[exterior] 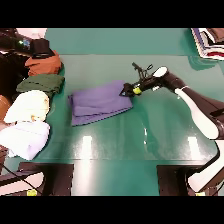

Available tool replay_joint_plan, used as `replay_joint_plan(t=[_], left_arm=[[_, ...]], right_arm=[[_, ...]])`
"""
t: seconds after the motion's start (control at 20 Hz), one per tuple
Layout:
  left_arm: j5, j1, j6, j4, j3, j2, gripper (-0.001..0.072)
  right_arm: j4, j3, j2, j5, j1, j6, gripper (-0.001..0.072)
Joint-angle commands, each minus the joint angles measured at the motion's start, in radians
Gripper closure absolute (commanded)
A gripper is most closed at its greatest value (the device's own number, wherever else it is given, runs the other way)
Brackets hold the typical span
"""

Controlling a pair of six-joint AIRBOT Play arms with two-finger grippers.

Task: Fold the shirts.

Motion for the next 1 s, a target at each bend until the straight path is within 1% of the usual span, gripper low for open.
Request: replay_joint_plan(t=[0.0,0.2,0.3,0.4,0.55,0.65,0.8,0.95], left_arm=[[0.004,-0.098,0.002,0.000,0.000,0.000,0.0683],[0.018,-0.177,0.008,0.000,0.000,0.000,0.0683],[0.023,-0.199,0.006,0.000,0.000,0.000,0.0683],[0.028,-0.206,-0.001,0.000,0.000,0.000,0.0683],[0.047,-0.206,-0.008,-0.005,0.000,0.000,0.0683],[0.061,-0.206,-0.027,-0.005,0.000,0.000,0.0683],[0.072,-0.206,-0.027,-0.005,0.000,0.000,0.0683],[0.071,-0.206,-0.026,-0.004,0.000,0.000,0.0682]], right_arm=[[-0.192,0.028,0.093,0.018,-0.093,0.104,0.0699],[-0.489,0.026,0.272,0.115,-0.335,0.217,0.0699],[-0.580,-0.027,0.372,0.132,-0.494,0.243,0.0699],[-0.584,-0.128,0.473,0.108,-0.687,0.251,0.0699],[-0.584,-0.294,0.605,0.029,-0.979,0.304,0.0699],[-0.582,-0.387,0.678,-0.012,-1.134,0.319,0.0699],[-0.582,-0.498,0.749,-0.016,-1.269,0.326,0.0699],[-0.583,-0.595,0.804,-0.003,-1.305,0.326,0.0699]])
